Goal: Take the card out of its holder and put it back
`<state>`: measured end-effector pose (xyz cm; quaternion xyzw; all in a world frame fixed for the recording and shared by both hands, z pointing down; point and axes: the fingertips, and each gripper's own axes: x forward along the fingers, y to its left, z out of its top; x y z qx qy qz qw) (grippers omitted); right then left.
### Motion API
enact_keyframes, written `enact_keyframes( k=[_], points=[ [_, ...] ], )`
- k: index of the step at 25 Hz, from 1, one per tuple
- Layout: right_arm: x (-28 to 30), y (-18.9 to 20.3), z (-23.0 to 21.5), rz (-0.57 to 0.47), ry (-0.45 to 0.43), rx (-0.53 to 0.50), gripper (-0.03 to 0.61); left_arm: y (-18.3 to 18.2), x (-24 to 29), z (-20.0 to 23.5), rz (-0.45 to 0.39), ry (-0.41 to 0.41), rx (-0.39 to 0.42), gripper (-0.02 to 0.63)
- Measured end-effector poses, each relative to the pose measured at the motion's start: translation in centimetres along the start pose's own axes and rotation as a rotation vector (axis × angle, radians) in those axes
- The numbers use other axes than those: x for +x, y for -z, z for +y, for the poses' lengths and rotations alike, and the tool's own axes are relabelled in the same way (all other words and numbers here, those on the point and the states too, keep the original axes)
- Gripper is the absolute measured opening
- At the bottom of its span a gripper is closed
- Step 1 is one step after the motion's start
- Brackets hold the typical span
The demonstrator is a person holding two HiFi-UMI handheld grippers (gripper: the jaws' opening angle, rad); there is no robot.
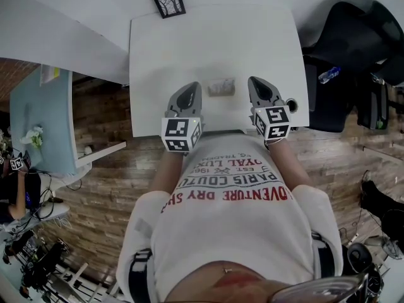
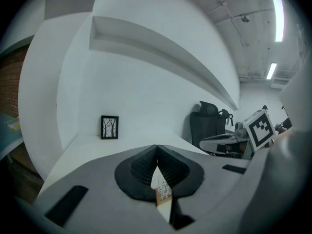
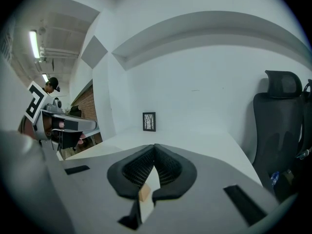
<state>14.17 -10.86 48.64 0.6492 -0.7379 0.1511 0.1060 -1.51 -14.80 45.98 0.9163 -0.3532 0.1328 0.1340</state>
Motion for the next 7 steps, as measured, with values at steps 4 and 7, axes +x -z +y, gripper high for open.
enact_keyframes(
  k=[4,7],
  points=[
    [0.01,0.19,-0.04,-0.002,-0.006,0.008,0.025,0.24,0.09,0.02,0.003,-0.004,-0.002,0.025],
    [0.06,0.35,0.03,-0.004,-0.018,0.008,0.025,0.51,0.22,-0.04,0.007,-0.003,-0.002,0.025]
  ],
)
